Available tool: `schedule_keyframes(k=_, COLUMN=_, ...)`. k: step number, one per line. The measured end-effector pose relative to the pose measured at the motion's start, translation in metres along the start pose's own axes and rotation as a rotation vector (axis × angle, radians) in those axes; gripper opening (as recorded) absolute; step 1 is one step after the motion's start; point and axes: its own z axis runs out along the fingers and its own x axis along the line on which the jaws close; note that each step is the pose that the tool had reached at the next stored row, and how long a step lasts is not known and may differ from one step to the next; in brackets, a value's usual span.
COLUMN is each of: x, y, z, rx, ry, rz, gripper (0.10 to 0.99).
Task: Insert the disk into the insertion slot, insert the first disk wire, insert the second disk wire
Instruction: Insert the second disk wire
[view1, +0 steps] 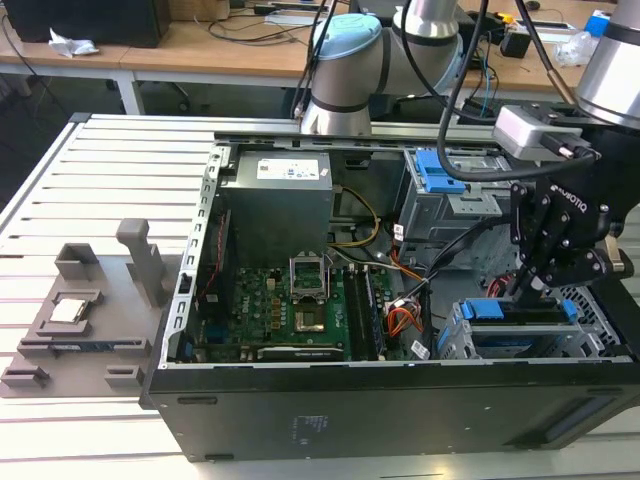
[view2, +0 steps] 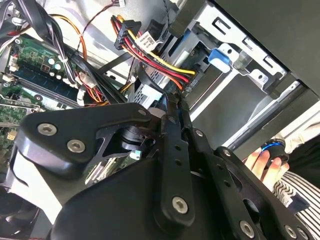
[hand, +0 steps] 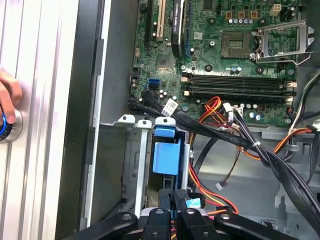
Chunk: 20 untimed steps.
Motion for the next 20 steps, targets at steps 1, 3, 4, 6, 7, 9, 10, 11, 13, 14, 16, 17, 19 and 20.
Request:
schedule_keyframes(k=1, x=0.0009, y=0.0, z=0.0003, rx=0.0, ry=-0.0004, rz=0.0, gripper=0.149)
schedule_keyframes(k=3, x=0.0026, y=0.0001, z=0.0008, rx=0.0, ry=-0.0023, rz=0.0, gripper=0.149)
schedule_keyframes(k=4, x=0.0029, y=0.0001, z=0.001, rx=0.0, ry=-0.0035, rz=0.0, gripper=0.149)
schedule_keyframes(k=6, x=0.0035, y=0.0003, z=-0.0011, rx=0.001, ry=-0.0173, rz=-0.001, gripper=0.149)
schedule_keyframes(k=7, x=0.0039, y=0.0005, z=-0.0039, rx=0.002, ry=-0.0227, rz=-0.001, gripper=0.149)
schedule_keyframes(k=9, x=0.0045, y=0.0006, z=-0.005, rx=0.003, ry=-0.0362, rz=-0.002, gripper=0.149)
schedule_keyframes(k=10, x=0.0049, y=0.0006, z=-0.0047, rx=0.003, ry=-0.0424, rz=-0.002, gripper=0.149)
schedule_keyframes(k=11, x=0.0052, y=0.0006, z=-0.004, rx=0.003, ry=-0.0443, rz=-0.002, gripper=0.149)
schedule_keyframes(k=13, x=0.0066, y=0.0006, z=-0.002, rx=0.003, ry=-0.0445, rz=-0.002, gripper=0.149)
schedule_keyframes(k=14, x=0.0067, y=0.0006, z=-0.0015, rx=0.003, ry=-0.0444, rz=-0.002, gripper=0.149)
schedule_keyframes(k=16, x=0.0067, y=0.0005, z=-0.0005, rx=0.003, ry=-0.0443, rz=-0.002, gripper=0.149)
schedule_keyframes(k=17, x=0.0067, y=0.0005, z=-0.0003, rx=0.003, ry=-0.0442, rz=-0.002, gripper=0.149)
schedule_keyframes(k=19, x=0.007, y=0.0005, z=0.0005, rx=0.003, ry=-0.0443, rz=-0.002, gripper=0.149)
schedule_keyframes(k=20, x=0.0071, y=0.0005, z=0.0009, rx=0.003, ry=-0.0443, rz=-0.002, gripper=0.149)
